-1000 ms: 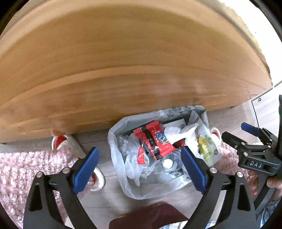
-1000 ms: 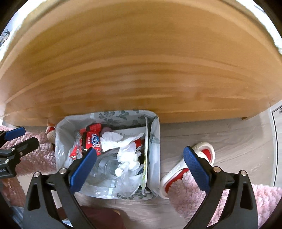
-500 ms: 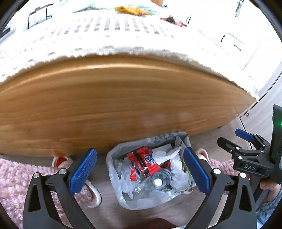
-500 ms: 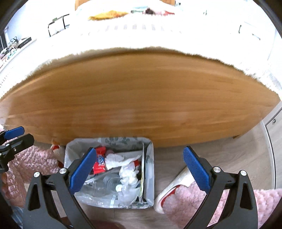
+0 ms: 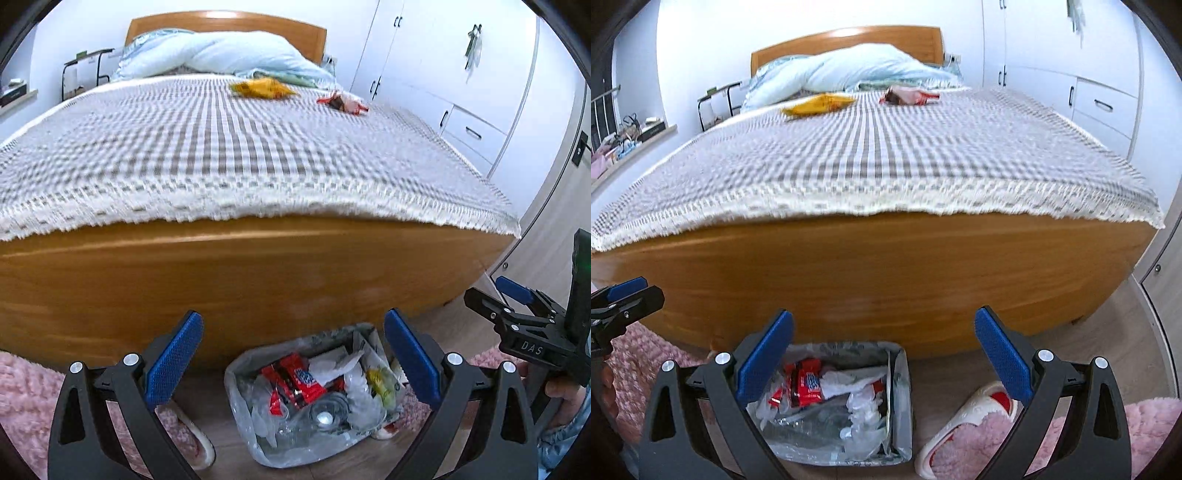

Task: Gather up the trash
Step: 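Raise both open tools out of the trash bag back over the bed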

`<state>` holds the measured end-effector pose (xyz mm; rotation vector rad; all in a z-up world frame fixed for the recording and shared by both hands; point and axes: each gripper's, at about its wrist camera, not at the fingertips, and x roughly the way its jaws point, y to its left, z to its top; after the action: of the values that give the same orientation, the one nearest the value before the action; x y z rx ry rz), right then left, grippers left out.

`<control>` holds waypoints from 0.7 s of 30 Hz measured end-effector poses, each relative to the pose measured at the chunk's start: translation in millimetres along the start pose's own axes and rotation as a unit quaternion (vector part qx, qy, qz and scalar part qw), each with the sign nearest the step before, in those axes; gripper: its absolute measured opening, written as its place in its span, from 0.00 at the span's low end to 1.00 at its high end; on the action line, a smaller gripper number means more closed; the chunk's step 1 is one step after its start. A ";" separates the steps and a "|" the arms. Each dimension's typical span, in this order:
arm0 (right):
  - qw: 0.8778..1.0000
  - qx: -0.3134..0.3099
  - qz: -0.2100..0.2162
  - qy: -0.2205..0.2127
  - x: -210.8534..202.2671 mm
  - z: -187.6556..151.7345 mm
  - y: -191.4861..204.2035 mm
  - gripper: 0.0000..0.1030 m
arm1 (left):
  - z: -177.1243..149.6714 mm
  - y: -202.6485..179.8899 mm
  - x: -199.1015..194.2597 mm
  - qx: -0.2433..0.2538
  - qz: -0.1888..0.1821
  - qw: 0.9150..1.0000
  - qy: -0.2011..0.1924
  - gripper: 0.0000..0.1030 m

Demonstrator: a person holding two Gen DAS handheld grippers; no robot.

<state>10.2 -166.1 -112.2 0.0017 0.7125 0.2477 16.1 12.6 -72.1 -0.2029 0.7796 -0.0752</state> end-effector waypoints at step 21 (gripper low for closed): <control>0.995 -0.027 -0.011 -0.098 -29.8 56.7 -1.0 0.92 | 66.7 8.2 -37.1 0.003 -0.014 0.996 -0.083 0.93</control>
<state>25.4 -169.0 -50.0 -0.0337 0.5105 0.2412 36.7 36.2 -2.0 -0.2115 0.6108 -0.0867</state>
